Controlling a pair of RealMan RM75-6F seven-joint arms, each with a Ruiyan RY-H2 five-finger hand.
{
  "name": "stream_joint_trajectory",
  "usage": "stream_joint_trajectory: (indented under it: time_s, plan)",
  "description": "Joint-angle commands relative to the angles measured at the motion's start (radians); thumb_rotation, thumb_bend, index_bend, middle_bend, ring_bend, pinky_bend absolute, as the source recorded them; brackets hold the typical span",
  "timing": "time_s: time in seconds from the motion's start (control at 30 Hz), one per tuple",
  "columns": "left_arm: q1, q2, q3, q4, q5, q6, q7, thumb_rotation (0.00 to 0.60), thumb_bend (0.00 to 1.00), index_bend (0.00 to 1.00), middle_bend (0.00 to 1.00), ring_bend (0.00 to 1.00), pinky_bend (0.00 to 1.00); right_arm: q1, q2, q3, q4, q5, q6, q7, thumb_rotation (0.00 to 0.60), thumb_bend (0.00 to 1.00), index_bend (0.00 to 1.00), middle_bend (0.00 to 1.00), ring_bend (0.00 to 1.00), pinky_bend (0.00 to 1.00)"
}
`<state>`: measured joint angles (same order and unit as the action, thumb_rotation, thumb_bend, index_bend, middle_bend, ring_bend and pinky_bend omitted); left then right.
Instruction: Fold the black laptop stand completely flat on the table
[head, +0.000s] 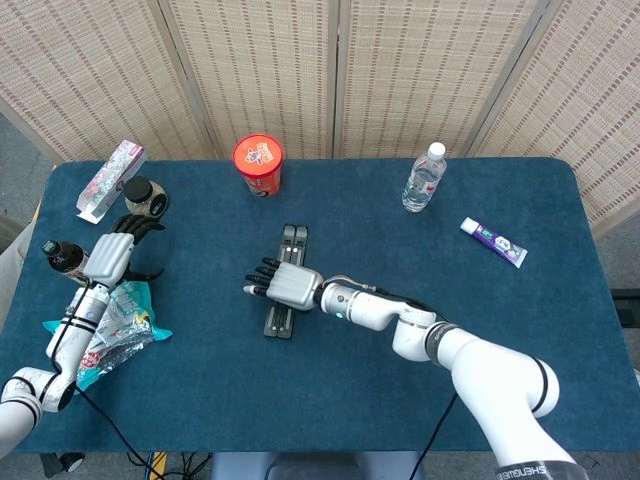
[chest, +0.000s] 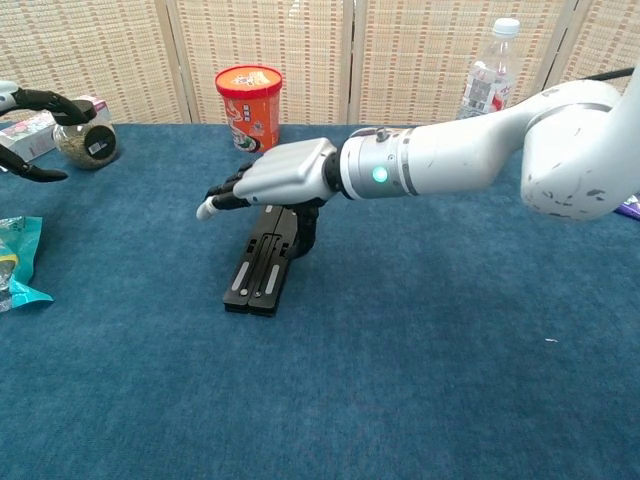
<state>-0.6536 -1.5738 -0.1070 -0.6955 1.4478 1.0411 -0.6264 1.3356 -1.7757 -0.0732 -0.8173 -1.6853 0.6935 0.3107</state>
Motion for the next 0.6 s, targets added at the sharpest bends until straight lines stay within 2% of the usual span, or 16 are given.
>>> stream_joint_trajectory:
  time_s: [0.03, 0.17, 0.27, 0.4, 0.6]
  plan:
    - [0.000, 0.012, 0.004, -0.019, 0.010, 0.014, 0.021, 0.600, 0.16, 0.22, 0.17, 0.10, 0.04, -0.062, 0.079, 0.055, -0.109, 0.077, 0.038, -0.100, 0.600, 0.17, 0.00, 0.00, 0.00, 0.00]
    - [0.007, 0.047, 0.015, -0.078, 0.026, 0.035, 0.061, 0.600, 0.16, 0.22, 0.17, 0.10, 0.04, -0.183, 0.200, 0.108, -0.292, 0.208, 0.112, -0.278, 0.600, 0.15, 0.00, 0.00, 0.00, 0.00]
    - [0.024, 0.069, 0.023, -0.125, 0.031, 0.057, 0.090, 0.600, 0.16, 0.22, 0.17, 0.10, 0.04, -0.274, 0.283, 0.121, -0.420, 0.297, 0.175, -0.386, 0.600, 0.15, 0.00, 0.00, 0.00, 0.00]
    - [0.059, 0.099, 0.026, -0.189, 0.018, 0.087, 0.167, 0.600, 0.16, 0.22, 0.17, 0.10, 0.04, -0.402, 0.411, 0.106, -0.582, 0.397, 0.275, -0.524, 0.600, 0.15, 0.00, 0.00, 0.00, 0.00]
    - [0.128, 0.174, 0.021, -0.332, -0.039, 0.115, 0.286, 0.600, 0.16, 0.22, 0.17, 0.10, 0.04, -0.583, 0.552, 0.063, -0.731, 0.472, 0.429, -0.578, 0.600, 0.15, 0.00, 0.00, 0.00, 0.00]
